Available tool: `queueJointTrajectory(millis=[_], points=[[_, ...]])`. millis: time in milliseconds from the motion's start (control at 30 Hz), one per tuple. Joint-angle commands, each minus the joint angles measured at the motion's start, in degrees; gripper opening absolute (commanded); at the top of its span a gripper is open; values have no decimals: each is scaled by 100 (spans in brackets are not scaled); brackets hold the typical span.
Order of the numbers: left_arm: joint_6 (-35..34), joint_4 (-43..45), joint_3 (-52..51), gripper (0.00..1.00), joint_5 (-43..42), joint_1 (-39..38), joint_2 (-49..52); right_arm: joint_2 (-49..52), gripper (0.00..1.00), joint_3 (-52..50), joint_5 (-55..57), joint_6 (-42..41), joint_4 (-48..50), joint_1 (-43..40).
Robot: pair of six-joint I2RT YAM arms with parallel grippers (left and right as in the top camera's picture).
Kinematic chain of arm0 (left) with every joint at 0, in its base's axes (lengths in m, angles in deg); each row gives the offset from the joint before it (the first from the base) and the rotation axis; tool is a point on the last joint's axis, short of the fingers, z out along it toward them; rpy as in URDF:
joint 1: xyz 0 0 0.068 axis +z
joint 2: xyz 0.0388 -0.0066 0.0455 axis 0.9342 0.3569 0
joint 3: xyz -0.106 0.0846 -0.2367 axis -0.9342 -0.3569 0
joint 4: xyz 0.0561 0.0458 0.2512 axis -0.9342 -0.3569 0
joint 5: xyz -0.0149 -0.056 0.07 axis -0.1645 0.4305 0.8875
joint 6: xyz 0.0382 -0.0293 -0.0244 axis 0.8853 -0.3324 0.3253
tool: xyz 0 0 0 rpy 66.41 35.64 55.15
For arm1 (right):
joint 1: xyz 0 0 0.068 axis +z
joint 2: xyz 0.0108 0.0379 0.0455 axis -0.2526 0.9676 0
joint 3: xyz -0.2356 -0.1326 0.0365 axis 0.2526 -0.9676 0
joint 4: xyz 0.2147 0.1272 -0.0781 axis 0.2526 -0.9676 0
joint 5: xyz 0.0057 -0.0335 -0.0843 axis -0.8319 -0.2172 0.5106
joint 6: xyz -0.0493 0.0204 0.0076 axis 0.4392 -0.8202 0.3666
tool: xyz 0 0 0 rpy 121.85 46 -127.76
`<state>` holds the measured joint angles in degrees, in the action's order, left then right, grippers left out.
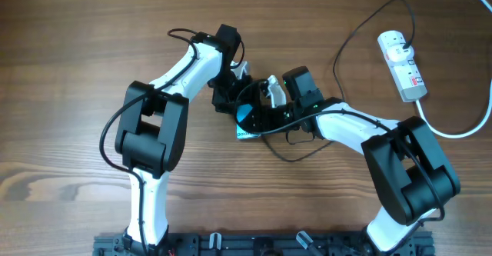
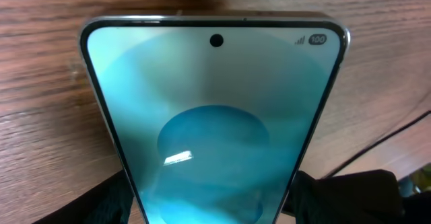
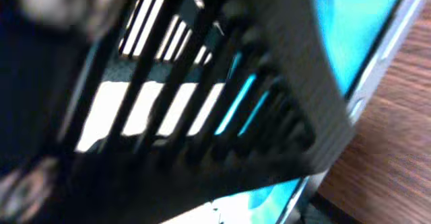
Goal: Plug charger to phone and switch on socket
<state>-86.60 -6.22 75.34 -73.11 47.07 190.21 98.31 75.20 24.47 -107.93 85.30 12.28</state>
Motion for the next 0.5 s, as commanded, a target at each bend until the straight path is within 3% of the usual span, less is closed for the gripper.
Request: queueJointTrajectory(millis=[0, 67, 200, 333, 467], points=[[120, -7, -37, 72, -350, 17, 87, 116, 56, 28, 190, -166, 103, 28], [120, -4, -37, 72, -350, 17, 87, 116, 49, 28, 192, -166, 146, 28], [122, -7, -37, 73, -350, 15, 87, 116, 43, 28, 343, -173, 267, 28], [122, -4, -37, 75, -348, 15, 87, 116, 28, 28, 341, -173, 269, 28], [122, -2, -37, 83, -345, 15, 87, 116, 15, 28, 341, -173, 267, 28]])
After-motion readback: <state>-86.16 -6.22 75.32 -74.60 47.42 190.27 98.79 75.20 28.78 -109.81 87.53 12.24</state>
